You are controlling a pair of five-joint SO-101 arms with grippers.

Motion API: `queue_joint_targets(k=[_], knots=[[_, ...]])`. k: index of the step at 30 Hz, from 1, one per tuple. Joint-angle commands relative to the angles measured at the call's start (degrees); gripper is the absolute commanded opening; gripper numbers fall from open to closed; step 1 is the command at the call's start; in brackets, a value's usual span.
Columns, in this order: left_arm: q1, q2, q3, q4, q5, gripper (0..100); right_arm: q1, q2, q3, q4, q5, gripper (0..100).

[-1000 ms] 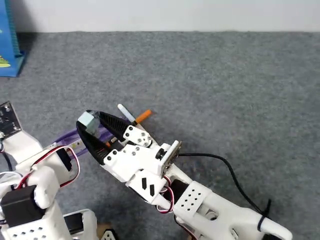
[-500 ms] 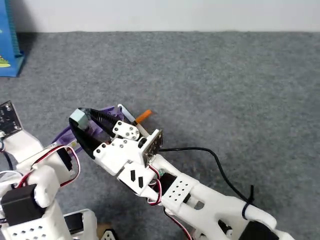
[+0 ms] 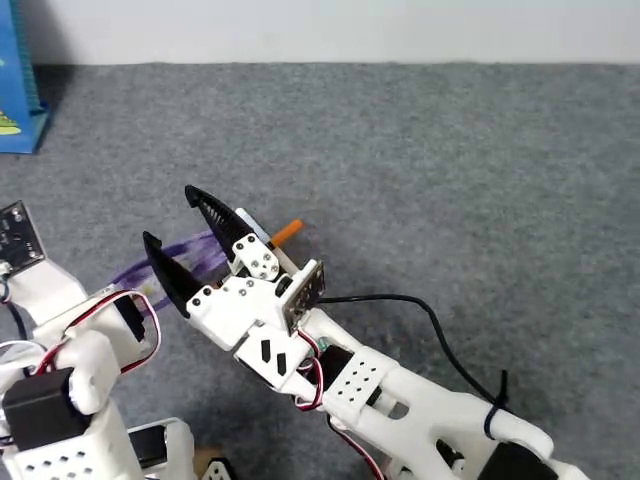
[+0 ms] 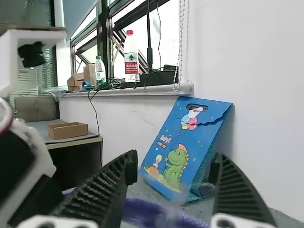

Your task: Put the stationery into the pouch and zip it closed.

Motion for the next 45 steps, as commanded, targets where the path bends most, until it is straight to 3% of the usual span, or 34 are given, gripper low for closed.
queue_joint_targets(k=[1, 5, 9, 15, 24, 28, 37, 45], knots=[[-0.26, 0.79, -1.01, 1.05, 0.26, 1, 2.33, -2.95, -2.29, 6.73, 0.88, 24.1], [-0.26, 0.79, -1.01, 1.05, 0.35, 1, 6.73, -12.79, -2.9, 22.99, -4.48, 24.1], [-0.26, 0.79, -0.92, 1.05, 0.44, 1, 12.7, -24.4, -6.86, 47.16, -11.78, 24.1], [-0.26, 0.79, 0.13, 0.97, 0.44, 1, 20.44, -33.71, -15.38, 79.96, -13.45, 24.0], [-2.02, 1.05, 0.13, 0.97, 0.44, 1, 21.32, -31.16, -16.7, 103.96, -13.19, 24.0], [-6.07, 1.14, -0.13, 0.7, 0.26, 1, 21.05, -24.22, -16.7, 108.88, -12.4, 24.0], [-9.32, 1.14, -0.22, 0.0, -0.18, 1, 10.68, -7.96, -16.35, 108.97, 0.7, 24.0], [-13.01, 1.14, 0.13, -0.53, -3.78, 1, 16.13, 2.86, -16.79, 86.37, 2.81, 24.0]])
